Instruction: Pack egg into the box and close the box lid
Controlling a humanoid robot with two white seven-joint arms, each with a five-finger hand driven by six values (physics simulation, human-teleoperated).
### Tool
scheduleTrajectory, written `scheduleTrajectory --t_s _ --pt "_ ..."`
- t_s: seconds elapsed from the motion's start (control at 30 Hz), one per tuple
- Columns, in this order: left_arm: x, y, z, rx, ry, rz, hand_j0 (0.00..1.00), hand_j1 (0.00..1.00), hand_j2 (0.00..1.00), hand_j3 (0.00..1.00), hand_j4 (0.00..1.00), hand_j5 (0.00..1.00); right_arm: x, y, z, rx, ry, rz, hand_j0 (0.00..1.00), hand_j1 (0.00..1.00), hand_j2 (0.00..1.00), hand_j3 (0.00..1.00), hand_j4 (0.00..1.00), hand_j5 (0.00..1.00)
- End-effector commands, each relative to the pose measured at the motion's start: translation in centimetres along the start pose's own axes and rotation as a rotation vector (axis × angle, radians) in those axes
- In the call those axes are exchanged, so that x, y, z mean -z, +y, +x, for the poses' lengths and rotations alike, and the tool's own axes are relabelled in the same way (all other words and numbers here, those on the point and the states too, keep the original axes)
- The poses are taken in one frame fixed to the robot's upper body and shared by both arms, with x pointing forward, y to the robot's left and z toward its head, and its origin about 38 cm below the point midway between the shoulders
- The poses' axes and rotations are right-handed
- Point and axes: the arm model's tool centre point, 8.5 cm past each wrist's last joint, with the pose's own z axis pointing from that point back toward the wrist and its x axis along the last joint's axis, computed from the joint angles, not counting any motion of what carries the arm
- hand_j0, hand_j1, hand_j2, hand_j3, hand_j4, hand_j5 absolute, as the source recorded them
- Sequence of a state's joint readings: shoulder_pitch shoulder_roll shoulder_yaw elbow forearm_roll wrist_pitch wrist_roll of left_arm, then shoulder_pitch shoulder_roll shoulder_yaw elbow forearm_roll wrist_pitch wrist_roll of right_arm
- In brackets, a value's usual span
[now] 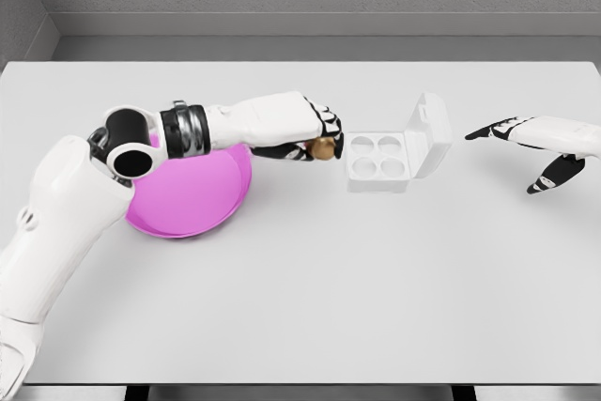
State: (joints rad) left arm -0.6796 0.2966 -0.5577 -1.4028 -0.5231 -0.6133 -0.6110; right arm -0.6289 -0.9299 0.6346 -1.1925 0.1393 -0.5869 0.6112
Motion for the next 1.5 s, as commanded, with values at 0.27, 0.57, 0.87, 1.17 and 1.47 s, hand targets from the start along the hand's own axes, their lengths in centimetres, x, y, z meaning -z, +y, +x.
scheduleTrajectory --t_s 0.27,0.57,0.87,1.17,1.47 --pt "3.8 0.3 0.1 -0.054 -0.039 0.001 0.41 0.41 0.41 0.41 0.41 0.41 0.0 0.0 0.0 0.005 0.0 -0.003 1.0 1.0 1.0 1.0 1.0 1.0" --pt "6.6 0.5 0.6 -0.111 -0.07 0.023 0.41 0.41 0.41 0.41 0.41 0.41 0.0 0.0 0.0 0.006 -0.001 -0.004 1.0 1.0 1.0 1.0 1.0 1.0" --pt "7.2 -0.1 -1.6 -0.245 -0.051 0.038 0.41 0.41 0.41 0.41 0.41 0.41 -0.1 0.0 0.0 0.006 0.001 -0.003 1.0 1.0 1.0 1.0 1.0 1.0" --pt "8.1 -1.4 -2.1 -0.331 -0.047 0.04 0.41 0.41 0.41 0.41 0.41 0.41 0.0 0.0 0.0 0.005 0.0 -0.003 1.0 1.0 1.0 1.0 1.0 1.0" --pt "8.4 -1.3 -1.6 -0.399 -0.089 0.091 0.4 0.4 0.4 0.4 0.4 0.4 0.0 0.0 0.0 0.005 0.0 -0.003 1.0 1.0 1.0 1.0 1.0 1.0"
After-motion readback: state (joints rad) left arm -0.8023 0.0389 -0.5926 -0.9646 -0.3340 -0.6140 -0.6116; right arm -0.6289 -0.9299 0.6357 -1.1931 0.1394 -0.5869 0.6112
